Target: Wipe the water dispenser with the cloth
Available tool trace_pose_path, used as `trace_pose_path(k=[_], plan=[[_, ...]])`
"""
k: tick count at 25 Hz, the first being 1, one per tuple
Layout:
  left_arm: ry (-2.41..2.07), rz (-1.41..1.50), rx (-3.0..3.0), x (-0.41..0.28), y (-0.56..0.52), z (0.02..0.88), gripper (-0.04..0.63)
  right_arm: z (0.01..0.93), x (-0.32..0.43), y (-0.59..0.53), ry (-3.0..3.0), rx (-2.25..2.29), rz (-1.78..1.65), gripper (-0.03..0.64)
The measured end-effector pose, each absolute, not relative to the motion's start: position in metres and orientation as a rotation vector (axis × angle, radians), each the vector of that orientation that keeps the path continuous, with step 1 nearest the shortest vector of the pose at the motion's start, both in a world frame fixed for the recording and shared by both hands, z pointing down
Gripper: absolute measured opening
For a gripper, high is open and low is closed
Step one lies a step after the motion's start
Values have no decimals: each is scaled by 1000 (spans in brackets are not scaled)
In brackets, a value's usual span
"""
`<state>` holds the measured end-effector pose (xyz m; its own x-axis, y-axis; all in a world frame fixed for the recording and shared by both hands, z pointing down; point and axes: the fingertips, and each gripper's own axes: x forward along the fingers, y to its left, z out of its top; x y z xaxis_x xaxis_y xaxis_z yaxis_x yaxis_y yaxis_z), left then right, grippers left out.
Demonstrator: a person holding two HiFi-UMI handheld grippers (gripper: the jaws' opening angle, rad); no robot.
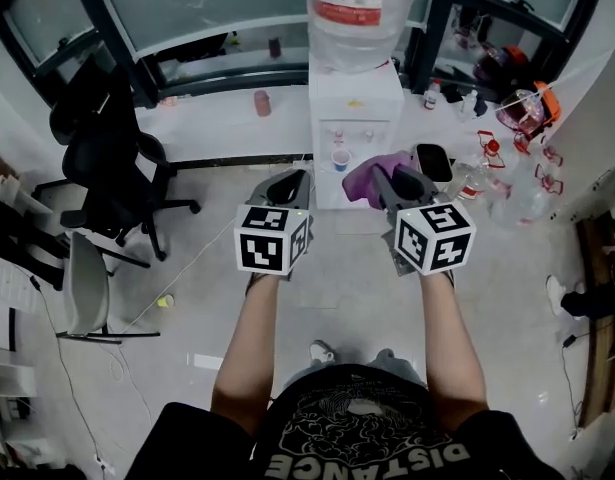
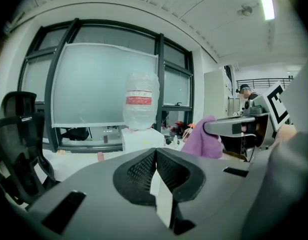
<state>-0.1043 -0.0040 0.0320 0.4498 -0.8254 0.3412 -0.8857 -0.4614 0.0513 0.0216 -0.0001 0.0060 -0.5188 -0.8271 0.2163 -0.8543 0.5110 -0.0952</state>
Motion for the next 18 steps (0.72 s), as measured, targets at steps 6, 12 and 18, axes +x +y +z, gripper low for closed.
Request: trace_pose_path(k=[6,12,18], plan=[[-1466,385,2449,-126,-24,47,25,21,-16,-37,-2632,1397,322,32],[-1496,441,2451,-136,-58,62,26,44,-44,-89,-2692,1356,399,32],[-1526,478,2444,-132,-111,79,26,76,-61,-155,-2741,1327,509,32]])
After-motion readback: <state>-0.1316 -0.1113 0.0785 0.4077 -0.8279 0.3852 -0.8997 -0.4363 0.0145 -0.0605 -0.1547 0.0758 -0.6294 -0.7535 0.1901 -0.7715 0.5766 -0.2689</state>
